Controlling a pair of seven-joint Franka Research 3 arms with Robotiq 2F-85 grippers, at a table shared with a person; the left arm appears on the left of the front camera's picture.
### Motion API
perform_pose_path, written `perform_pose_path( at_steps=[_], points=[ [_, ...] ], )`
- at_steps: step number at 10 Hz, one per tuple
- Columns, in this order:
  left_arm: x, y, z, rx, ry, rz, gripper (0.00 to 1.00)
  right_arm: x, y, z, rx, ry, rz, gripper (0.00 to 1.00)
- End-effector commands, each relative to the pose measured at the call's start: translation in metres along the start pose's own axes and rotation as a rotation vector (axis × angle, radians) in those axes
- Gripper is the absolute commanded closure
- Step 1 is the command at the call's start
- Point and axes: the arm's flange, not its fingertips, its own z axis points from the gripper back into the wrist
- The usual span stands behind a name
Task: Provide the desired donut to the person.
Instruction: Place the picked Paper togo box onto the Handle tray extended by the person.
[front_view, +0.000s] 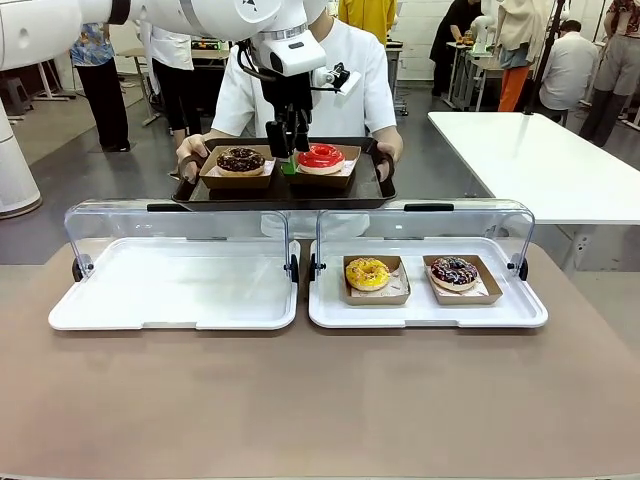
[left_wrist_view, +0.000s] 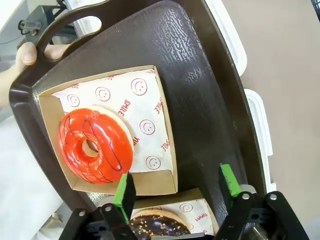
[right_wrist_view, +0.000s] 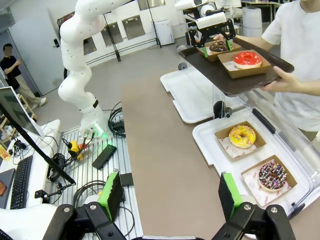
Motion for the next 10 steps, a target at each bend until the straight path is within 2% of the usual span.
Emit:
perform_pose_path(
  at_steps=[1,2,5,6,8,10],
  points=[
    [0.005,0.007,0.008,-0.013,0.015,-0.022,0.1,0.0,-0.001,0.0,0.008,-0.012,0.007,0.0],
    [0.005,0.006,0.01,-0.02,0.019,-0.031,0.01,0.0,-0.001,0.0,0.008,-0.012,0.007,0.0],
    [0.0,-0.011,0.025,-0.009,0.023,-0.077,0.0,0.0,-0.001,0.0,0.008,-0.012,0.007,0.0],
    [-0.008,-0.023,0.036,-0.042,0.009,-0.09,0.0,0.0,-0.001,0.0,0.008,-0.012,0.007,0.0],
    [-0.062,-0.071,0.074,-0.104,-0.019,-0.076,0.0,0.0,-0.001,0.0,0.008,-0.012,0.007,0.0],
    [-0.12,-0.123,0.094,-0.102,-0.046,-0.071,0.0,0.0,-0.001,0.0,0.008,-0.012,0.007,0.0]
  ],
)
